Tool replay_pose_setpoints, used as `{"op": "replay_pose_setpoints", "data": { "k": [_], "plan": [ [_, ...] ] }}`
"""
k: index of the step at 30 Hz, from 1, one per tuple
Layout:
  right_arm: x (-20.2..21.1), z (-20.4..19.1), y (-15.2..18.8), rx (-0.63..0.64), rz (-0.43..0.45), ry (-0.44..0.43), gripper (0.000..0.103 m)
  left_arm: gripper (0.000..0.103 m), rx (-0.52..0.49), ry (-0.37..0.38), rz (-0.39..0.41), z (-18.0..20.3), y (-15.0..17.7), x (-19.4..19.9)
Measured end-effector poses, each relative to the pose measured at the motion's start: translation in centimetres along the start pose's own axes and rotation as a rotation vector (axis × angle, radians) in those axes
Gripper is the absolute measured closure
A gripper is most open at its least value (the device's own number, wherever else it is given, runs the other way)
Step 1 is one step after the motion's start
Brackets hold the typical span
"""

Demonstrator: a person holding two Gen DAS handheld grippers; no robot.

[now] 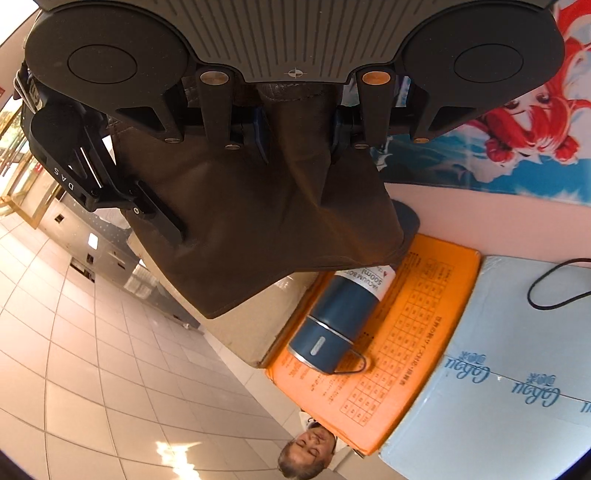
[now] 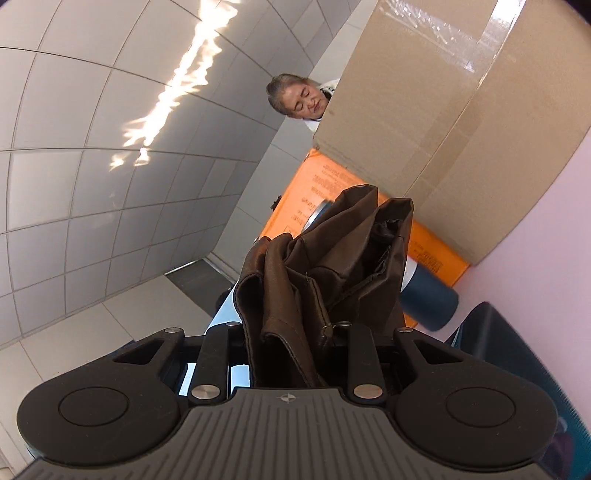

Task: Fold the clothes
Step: 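Carry the folded jacket with both grippers and set it beside the cardboard box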

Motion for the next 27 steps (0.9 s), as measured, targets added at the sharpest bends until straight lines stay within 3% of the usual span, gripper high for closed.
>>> {"op": "replay_pose_setpoints", "data": {
  "k": [3, 8, 11, 17, 19, 21, 24, 26, 27],
  "plan": [
    [0.7, 2.0, -2.1, -0.028, 0.058, 0.029, 0.08, 0.072, 0.019, 0.039, -0.023, 0.9, 0.7, -2.6],
    [0.2, 6.6, -4.0, -0.066, 0.088, 0.149, 0.08, 0.072, -0.051, -0.023, -0.097, 1.4, 2.6, -5.8],
    [-0.6, 9.4, -4.2, -0.085, 0.081, 0.28, 0.08, 0.07, -0.064, -0.034, -0.124, 0.9, 3.6, -6.1],
    [0.1, 12.2, -4.6, -0.078, 0.118, 0.497, 0.08, 0.058, -0.129, -0.087, -0.17, 0.7, 4.3, -5.6],
    [0.0, 12.4, -4.3, -0.038, 0.119, 0.571, 0.078, 0.042, -0.164, -0.128, -0.186, 0.4, 4.6, -5.7],
    [-0.3, 12.4, -4.0, 0.014, 0.116, 0.64, 0.071, 0.022, -0.17, -0.16, -0.2, 0.0, 4.8, -5.7],
    [-0.4, 12.6, -3.7, 0.099, 0.111, 0.772, 0.054, 0.015, -0.142, -0.174, -0.208, -0.6, 4.8, -5.5],
    [-0.4, 12.9, -3.5, 0.151, 0.108, 0.855, 0.049, 0.014, -0.148, -0.162, -0.211, -0.5, 4.9, -5.5],
    [-0.4, 12.8, -3.5, 0.176, 0.116, 0.889, 0.042, 0.015, -0.14, -0.112, -0.221, -0.2, 5.1, -5.5]
  ]
}}
Point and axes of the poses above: each gripper's, at about its wrist camera, not at the fingertips, and x roughly against the way its jaws point, z to its right, y to its underside, the point moved 7 cm from there along -x, roughly the way its jaws point, and after that the axes turned 3 degrees about y, right-handed, at the moved point
